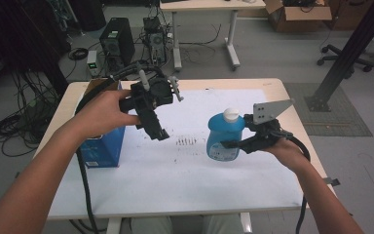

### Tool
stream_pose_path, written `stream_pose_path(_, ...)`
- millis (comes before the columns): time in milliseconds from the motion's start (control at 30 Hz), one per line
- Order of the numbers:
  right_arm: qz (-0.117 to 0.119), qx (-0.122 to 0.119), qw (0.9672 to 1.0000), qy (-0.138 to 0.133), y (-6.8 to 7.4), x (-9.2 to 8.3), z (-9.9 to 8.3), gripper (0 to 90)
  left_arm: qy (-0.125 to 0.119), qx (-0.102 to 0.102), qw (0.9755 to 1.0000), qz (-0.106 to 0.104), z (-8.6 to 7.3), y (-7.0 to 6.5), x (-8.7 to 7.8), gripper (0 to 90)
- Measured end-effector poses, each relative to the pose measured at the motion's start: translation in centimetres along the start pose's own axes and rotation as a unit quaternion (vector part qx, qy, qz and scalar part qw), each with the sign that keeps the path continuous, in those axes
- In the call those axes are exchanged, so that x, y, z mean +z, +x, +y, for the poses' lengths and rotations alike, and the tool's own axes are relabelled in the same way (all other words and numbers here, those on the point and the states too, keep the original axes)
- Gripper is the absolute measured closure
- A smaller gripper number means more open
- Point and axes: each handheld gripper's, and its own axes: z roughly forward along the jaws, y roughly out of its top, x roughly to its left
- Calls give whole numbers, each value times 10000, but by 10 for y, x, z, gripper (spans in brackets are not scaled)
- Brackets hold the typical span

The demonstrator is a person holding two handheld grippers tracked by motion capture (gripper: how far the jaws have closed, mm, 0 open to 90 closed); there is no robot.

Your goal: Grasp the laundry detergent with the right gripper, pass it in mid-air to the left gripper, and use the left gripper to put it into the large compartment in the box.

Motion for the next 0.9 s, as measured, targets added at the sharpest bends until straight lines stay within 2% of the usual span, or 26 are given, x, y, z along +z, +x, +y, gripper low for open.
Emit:
stream_pose_path(400,146,-126,9998,35,8,10,16,443,13,337,9994,-4,23,-10,-13,50)
stream_pose_path(900,390,-224,9990,21,13,39,26,444,156,582,9981,-142,40,-19,-7,50)
